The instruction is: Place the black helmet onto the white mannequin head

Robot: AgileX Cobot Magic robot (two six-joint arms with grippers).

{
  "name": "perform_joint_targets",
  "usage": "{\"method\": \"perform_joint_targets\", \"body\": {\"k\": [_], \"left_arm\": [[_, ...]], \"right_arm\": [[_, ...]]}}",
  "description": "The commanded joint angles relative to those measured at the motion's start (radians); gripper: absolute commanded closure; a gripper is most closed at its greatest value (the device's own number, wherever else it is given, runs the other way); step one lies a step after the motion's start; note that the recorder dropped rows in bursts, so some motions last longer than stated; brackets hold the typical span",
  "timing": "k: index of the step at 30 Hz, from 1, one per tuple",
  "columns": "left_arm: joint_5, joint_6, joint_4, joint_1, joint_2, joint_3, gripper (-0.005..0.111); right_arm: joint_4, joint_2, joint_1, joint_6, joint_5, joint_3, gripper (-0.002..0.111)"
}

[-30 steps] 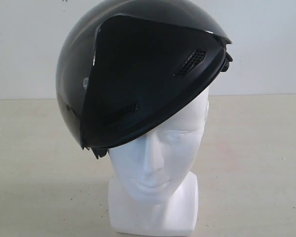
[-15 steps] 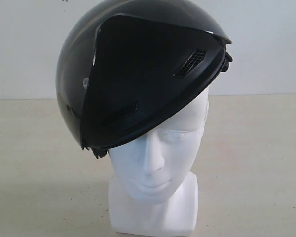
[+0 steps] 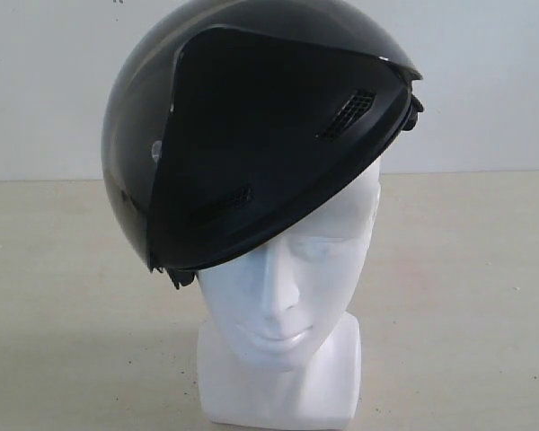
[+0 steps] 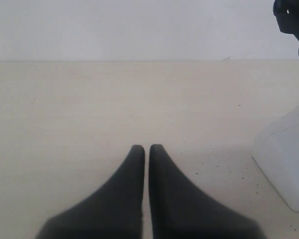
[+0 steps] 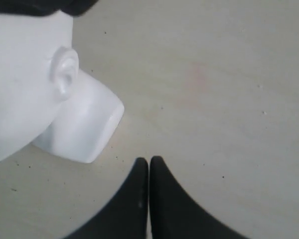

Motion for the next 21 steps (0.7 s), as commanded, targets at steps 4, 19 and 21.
{"method": "perform_joint_targets", "body": {"k": [4, 19, 21], "left_arm": [[0.001, 0.004, -0.002, -0.004, -0.002, 0.003, 0.102], [-0.055, -0.009, -0.139, -0.004, -0.002, 0.003, 0.102], [-0.166, -0.015, -0.466, -0.004, -0.002, 0.003, 0.102]], "right_arm": [[0.034, 0.0, -0.007, -0.018, 0.015, -0.023, 0.109], [0.068, 0.0, -0.007, -0.06, 0.046, -0.023, 0.109], [0.073, 0.0, -0.007, -0.06, 0.029, -0.023, 0.109]]}}
